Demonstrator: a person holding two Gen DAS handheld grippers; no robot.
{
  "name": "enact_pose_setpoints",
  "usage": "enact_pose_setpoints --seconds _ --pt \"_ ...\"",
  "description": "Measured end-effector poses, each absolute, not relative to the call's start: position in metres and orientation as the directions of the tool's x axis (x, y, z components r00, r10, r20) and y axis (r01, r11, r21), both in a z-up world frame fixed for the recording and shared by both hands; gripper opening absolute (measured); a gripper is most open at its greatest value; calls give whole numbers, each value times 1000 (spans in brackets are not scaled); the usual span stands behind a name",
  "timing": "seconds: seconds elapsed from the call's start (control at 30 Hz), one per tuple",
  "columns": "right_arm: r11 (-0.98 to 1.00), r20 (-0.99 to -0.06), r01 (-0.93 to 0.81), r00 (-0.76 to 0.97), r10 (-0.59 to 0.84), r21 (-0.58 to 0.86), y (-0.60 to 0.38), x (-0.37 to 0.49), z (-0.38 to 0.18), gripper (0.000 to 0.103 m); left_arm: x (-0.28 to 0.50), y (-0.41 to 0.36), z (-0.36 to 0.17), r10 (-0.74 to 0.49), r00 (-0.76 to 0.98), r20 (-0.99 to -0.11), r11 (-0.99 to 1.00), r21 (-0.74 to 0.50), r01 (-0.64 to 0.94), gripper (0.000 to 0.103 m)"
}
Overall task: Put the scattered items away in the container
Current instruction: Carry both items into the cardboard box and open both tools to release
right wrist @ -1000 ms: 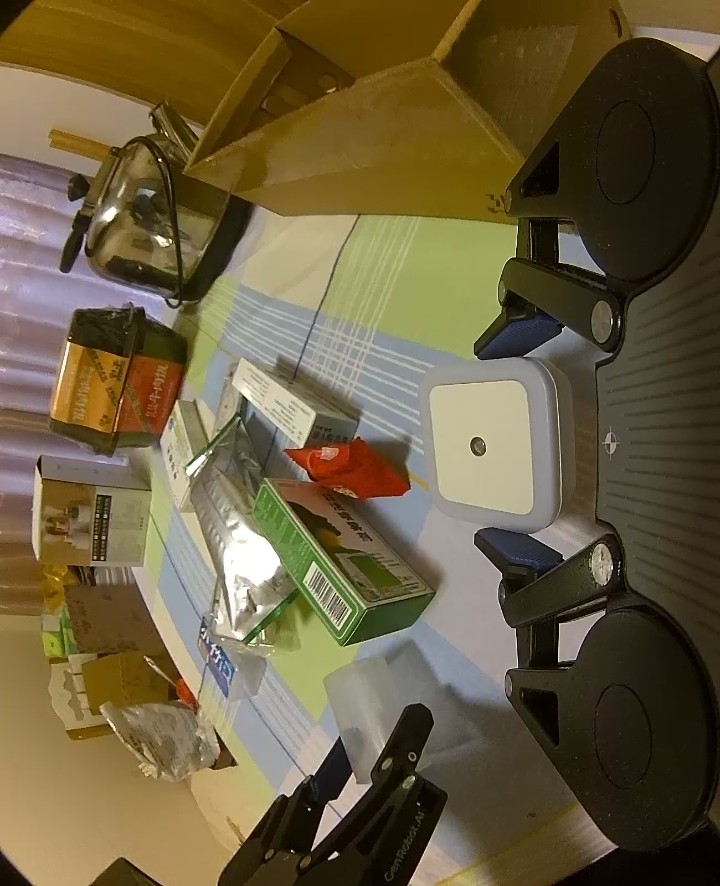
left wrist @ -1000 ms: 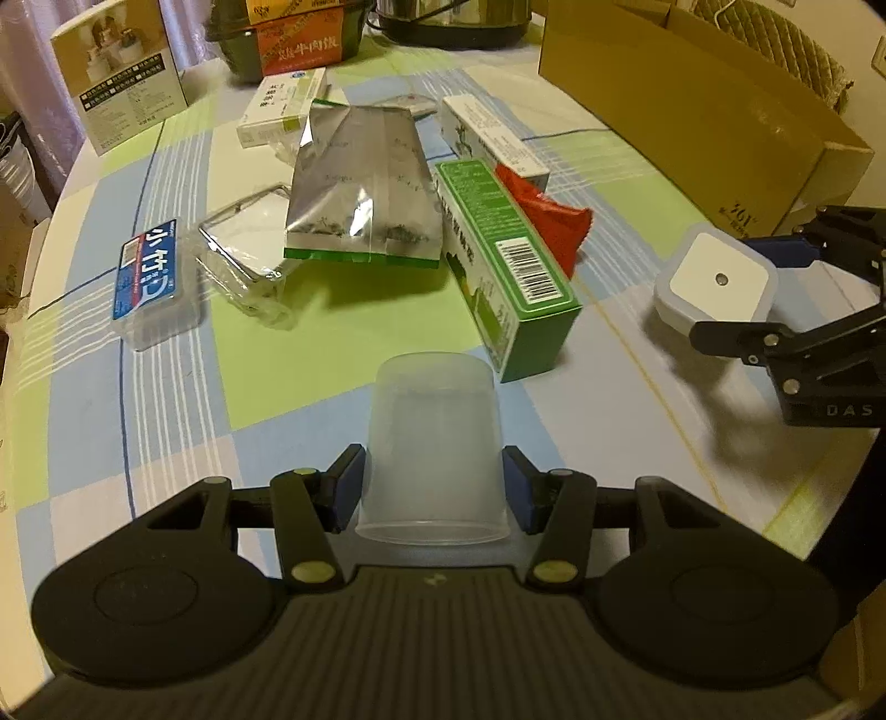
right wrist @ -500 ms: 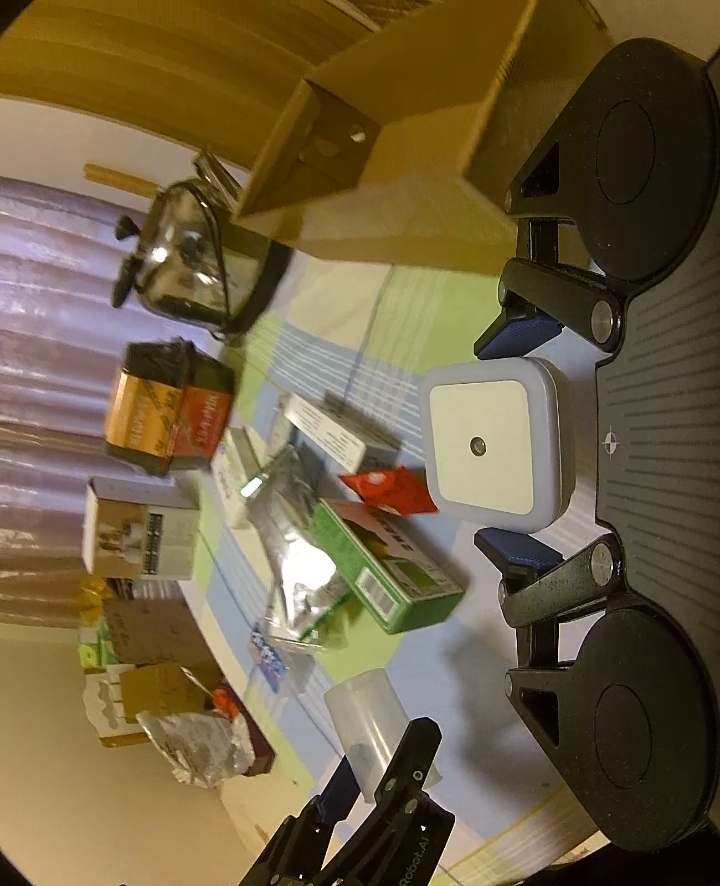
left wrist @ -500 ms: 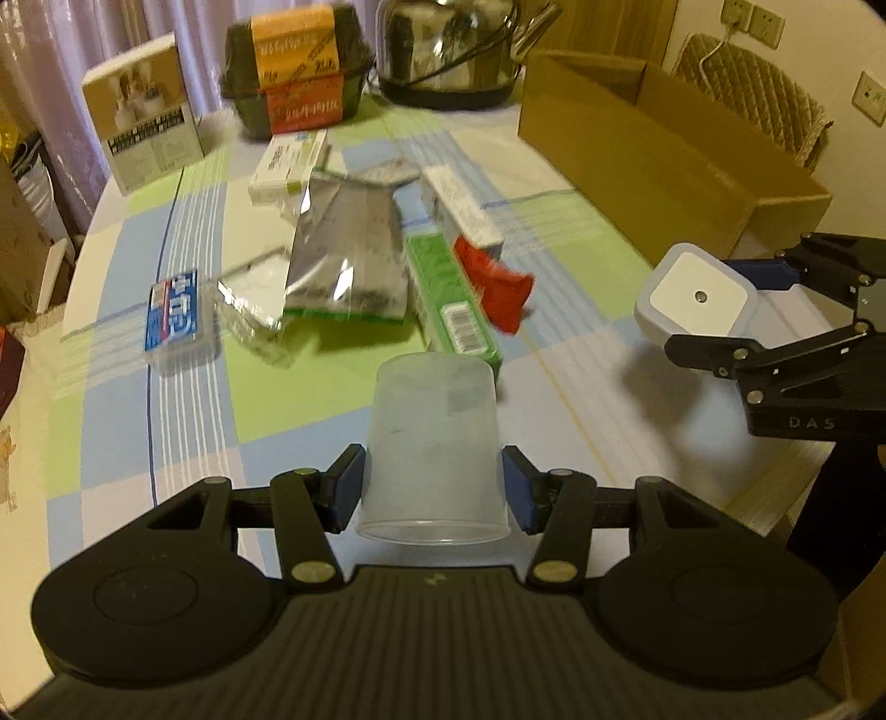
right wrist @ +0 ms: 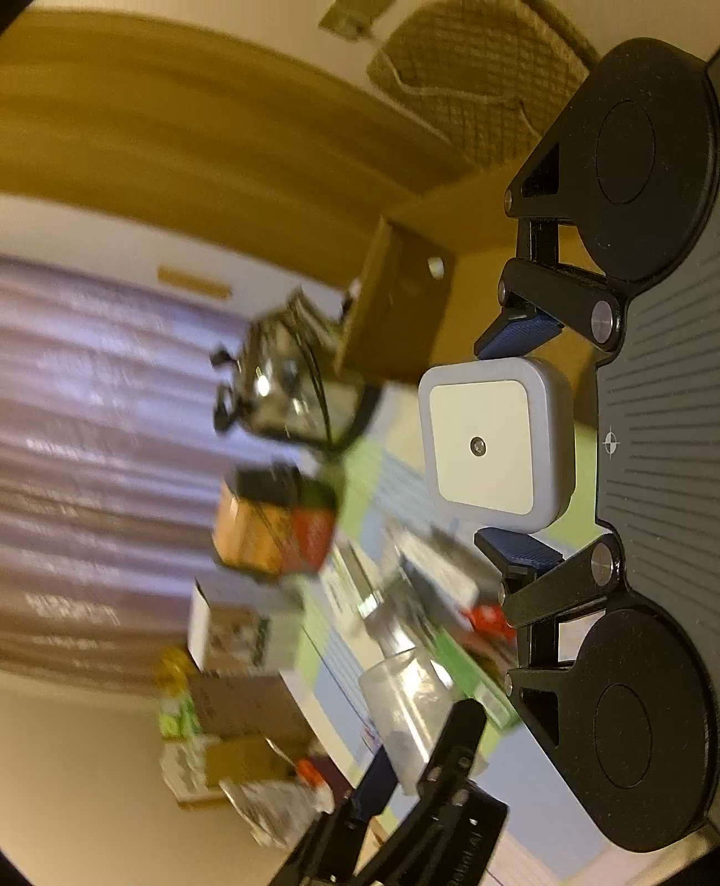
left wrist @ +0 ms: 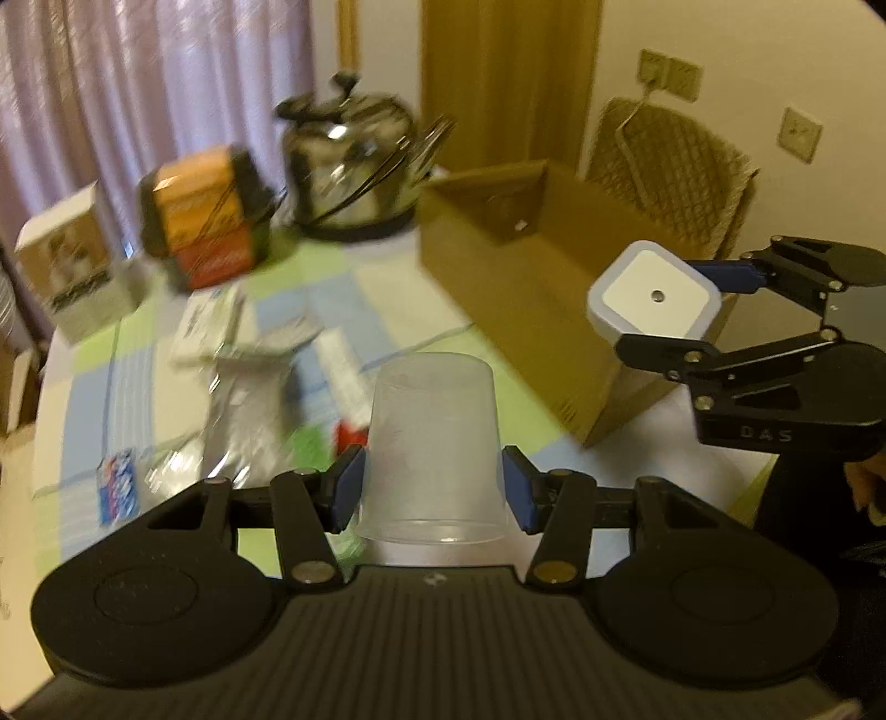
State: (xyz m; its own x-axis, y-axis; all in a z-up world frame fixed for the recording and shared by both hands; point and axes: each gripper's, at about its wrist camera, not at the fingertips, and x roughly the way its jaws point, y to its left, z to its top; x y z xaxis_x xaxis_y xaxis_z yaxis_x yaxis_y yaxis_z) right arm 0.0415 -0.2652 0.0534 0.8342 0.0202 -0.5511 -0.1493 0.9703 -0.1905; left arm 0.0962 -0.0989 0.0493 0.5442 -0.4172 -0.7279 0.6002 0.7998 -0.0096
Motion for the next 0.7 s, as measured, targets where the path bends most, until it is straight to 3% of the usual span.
enact_pose_setpoints --seconds 0.3,0.7 --pt "987 -537 -19 841 -72 -163 -345 57 67 68 114 -182 68 -499 529 -687 755 -43 655 48" --pt "994 -577 61 810 -103 -91 -408 72 48 68 135 -254 51 -530 480 -699 717 -67 694 48"
